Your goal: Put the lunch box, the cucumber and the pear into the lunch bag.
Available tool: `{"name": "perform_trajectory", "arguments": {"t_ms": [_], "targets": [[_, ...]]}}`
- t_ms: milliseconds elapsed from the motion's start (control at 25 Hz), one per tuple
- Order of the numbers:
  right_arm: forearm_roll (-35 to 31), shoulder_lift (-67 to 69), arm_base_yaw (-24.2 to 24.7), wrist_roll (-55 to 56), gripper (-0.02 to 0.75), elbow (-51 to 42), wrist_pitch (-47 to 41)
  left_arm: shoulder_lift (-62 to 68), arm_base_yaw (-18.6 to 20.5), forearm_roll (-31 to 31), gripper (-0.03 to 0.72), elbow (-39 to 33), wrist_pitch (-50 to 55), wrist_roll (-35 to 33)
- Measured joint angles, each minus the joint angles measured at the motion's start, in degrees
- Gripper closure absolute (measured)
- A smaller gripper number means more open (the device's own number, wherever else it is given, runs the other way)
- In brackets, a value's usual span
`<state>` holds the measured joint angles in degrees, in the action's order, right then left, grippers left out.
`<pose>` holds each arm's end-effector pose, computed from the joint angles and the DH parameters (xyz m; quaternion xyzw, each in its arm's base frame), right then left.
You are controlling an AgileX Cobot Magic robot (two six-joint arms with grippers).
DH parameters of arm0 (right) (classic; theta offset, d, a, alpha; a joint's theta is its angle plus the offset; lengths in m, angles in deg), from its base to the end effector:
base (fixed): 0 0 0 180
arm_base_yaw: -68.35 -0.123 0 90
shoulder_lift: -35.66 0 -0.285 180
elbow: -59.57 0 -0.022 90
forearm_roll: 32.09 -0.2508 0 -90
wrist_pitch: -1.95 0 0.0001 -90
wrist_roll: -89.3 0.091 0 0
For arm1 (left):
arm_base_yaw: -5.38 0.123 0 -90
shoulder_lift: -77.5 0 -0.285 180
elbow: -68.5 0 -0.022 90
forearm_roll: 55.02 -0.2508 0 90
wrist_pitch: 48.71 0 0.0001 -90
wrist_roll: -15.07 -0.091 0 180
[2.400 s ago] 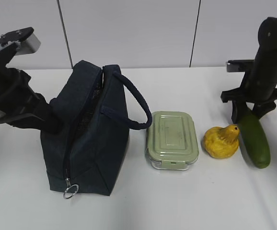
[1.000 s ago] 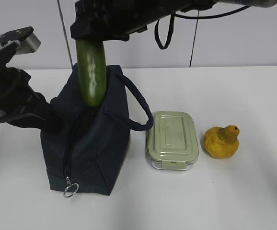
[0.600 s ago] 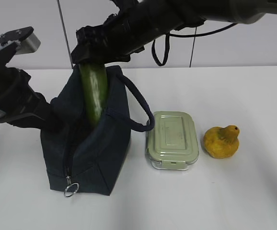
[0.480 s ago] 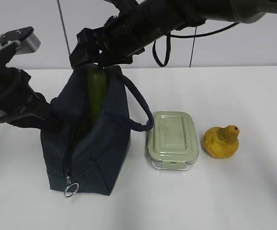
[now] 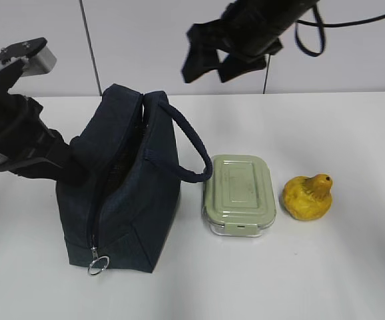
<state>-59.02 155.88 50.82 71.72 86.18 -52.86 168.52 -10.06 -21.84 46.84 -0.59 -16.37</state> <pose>0.4125 0.1656 0.3059 -0.2085 0.9156 0.2195 0.2647 0.2591 -0.1101 0.2558 0.2360 0.9276 -0.2168 0.1919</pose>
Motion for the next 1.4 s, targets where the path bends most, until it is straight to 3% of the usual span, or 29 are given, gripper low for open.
{"name": "perform_trajectory", "arguments": {"t_ms": [160, 360, 760, 1400], "targets": [[11.64, -0.03, 4.65, 5.99, 0.240, -0.76, -9.69, 0.00, 0.00, 0.00, 0.685, 0.00, 0.00, 0.00], [20.43, -0.13, 5.44, 8.55, 0.265, -5.08, -14.95, 0.00, 0.00, -0.04, 0.685, 0.00, 0.00, 0.00], [23.56, -8.80, 6.16, 9.88, 0.273, -24.83, -5.43, 0.00, 0.00, -0.04, 0.685, 0.00, -0.05, 0.00], [24.59, -5.16, 6.53, 10.01, 0.273, -26.93, -1.39, 0.00, 0.00, -0.04, 0.685, 0.00, -0.05, 0.00]]}}
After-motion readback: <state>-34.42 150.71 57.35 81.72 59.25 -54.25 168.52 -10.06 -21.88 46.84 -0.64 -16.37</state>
